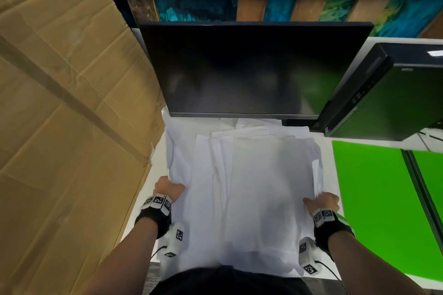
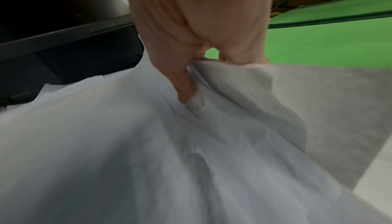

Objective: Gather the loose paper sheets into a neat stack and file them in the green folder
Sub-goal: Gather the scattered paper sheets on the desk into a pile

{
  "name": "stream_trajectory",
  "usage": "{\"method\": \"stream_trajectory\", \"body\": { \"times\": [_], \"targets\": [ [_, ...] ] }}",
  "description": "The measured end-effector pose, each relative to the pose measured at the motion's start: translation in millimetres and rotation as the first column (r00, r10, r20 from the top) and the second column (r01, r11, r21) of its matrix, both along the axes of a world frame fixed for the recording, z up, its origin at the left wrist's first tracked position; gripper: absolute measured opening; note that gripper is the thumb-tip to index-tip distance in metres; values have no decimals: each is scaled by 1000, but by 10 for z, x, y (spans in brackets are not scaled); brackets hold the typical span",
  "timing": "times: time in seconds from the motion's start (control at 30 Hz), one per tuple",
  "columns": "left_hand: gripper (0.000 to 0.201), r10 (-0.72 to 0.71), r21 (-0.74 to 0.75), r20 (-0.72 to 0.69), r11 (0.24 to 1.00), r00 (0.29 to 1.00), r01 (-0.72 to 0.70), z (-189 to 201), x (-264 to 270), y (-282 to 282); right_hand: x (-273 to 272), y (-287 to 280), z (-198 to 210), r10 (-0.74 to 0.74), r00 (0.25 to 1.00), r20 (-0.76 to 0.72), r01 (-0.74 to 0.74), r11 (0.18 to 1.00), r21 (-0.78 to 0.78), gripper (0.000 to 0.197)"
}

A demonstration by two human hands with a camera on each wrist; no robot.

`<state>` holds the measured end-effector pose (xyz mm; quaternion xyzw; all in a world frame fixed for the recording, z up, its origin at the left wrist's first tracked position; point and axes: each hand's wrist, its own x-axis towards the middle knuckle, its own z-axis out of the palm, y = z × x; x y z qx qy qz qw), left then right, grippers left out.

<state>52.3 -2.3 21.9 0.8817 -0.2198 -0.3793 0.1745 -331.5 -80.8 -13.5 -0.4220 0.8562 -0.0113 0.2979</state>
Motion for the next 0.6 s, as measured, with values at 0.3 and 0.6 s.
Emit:
{"method": "stream_trajectory", "body": {
  "times": [0.3,0.6],
  "targets": [
    [36,-136,-91,96,985,986,144,194,-107,-106,171,33,44,73,996,-54,-68,993,96,49],
    [15,-209,-197,416,929,885,312,688,-57,105,257,145,-10,88,993,-76,-82,994,75,38]
  ]
}}
